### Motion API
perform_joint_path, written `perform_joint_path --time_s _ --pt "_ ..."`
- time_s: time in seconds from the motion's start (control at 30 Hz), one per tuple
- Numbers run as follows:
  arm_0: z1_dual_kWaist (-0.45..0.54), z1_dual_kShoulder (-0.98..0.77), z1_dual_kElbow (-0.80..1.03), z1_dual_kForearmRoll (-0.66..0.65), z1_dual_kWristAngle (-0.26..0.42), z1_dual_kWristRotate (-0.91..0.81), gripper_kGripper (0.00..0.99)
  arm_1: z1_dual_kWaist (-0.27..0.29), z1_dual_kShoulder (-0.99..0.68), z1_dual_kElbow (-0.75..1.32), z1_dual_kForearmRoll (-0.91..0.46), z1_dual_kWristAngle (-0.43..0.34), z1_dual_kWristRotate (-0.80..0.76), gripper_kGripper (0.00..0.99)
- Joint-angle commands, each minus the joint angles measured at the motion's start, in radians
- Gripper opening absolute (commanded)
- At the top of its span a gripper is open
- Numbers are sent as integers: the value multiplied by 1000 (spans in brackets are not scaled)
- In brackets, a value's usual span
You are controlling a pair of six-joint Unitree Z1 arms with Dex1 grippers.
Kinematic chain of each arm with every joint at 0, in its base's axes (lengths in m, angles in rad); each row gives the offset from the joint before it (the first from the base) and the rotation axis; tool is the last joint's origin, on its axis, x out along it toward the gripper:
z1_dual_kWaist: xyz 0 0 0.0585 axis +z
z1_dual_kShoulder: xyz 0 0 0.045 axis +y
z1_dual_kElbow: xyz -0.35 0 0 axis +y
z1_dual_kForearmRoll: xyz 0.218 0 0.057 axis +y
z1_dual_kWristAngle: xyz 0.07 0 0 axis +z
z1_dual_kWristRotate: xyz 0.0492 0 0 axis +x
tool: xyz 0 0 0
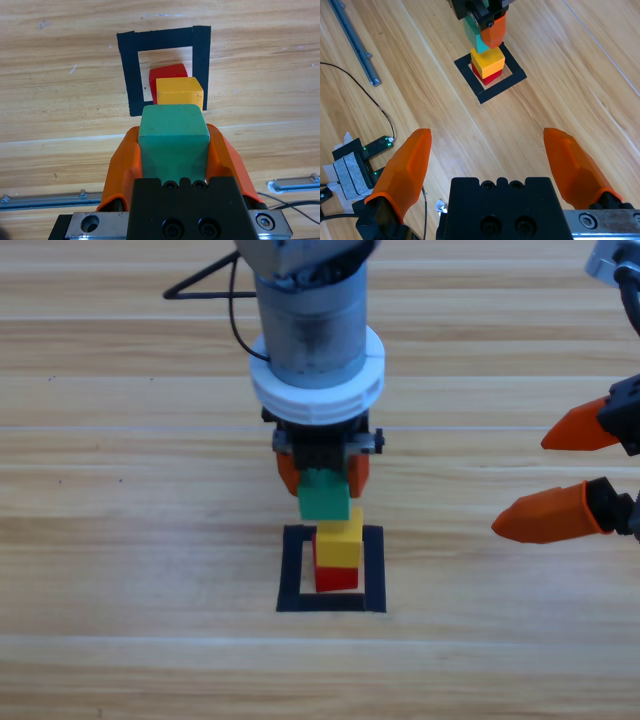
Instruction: Stack the blocks in the rectangular block: red at the bottom, yellow in the middle, green on top
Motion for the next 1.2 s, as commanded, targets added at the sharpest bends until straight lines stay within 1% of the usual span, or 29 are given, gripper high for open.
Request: perform_joint_path --time_s 0.03,1.2 --pt "-37 72 -13 5 -7 -9 0 -26 28 22 -16 8 -1 988" --pt "-35 107 -37 4 1 6 0 -26 30 24 -16 8 -1 988"
